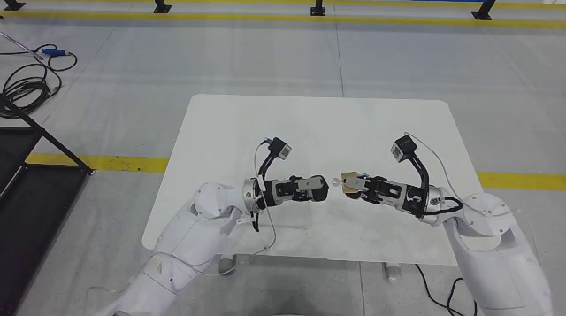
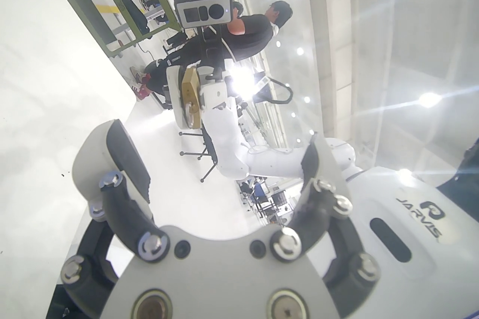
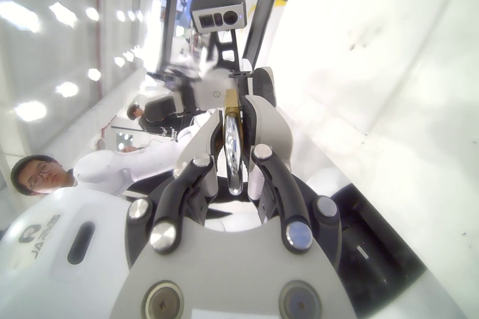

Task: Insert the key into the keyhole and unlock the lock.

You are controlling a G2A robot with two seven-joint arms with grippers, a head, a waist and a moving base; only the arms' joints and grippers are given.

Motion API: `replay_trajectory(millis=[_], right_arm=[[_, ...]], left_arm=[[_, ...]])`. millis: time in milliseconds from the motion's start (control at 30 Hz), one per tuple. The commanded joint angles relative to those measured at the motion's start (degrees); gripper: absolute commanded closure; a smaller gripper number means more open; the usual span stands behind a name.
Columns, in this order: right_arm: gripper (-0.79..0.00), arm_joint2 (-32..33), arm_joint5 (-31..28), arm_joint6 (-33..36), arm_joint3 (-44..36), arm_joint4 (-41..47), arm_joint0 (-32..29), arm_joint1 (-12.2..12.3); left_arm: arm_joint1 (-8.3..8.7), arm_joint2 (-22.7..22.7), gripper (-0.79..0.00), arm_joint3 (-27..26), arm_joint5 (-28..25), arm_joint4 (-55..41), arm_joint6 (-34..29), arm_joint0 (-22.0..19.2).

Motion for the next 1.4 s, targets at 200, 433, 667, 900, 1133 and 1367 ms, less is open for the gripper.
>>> replay_trajectory(millis=[200, 433, 667, 900, 1133, 1367], right_arm=[[0.0, 0.0, 0.0, 0.0, 0.0, 0.0, 0.0, 0.0], [0.0, 0.0, 0.0, 0.0, 0.0, 0.0, 0.0, 0.0], [0.0, 0.0, 0.0, 0.0, 0.0, 0.0, 0.0, 0.0], [0.0, 0.0, 0.0, 0.0, 0.0, 0.0, 0.0, 0.0], [0.0, 0.0, 0.0, 0.0, 0.0, 0.0, 0.0, 0.0], [0.0, 0.0, 0.0, 0.0, 0.0, 0.0, 0.0, 0.0]], left_arm=[[0.06, 0.7, -0.486, 1.3, 0.2, 2.4, -0.9, -2.3], [0.07, 1.1, -0.382, 3.0, -0.1, 2.3, -1.3, -3.6], [-0.16, 2.2, -0.348, 5.3, -1.2, 2.5, -1.1, -5.2], [-0.65, 3.9, -0.308, 8.4, -2.1, 1.5, -1.5, -7.3], [-1.3, 5.9, -0.259, 10.9, -3.2, 0.2, -1.9, -9.1], [-1.69, 7.0, -0.197, 12.3, -4.0, -0.4, -2.1, -10.2]])
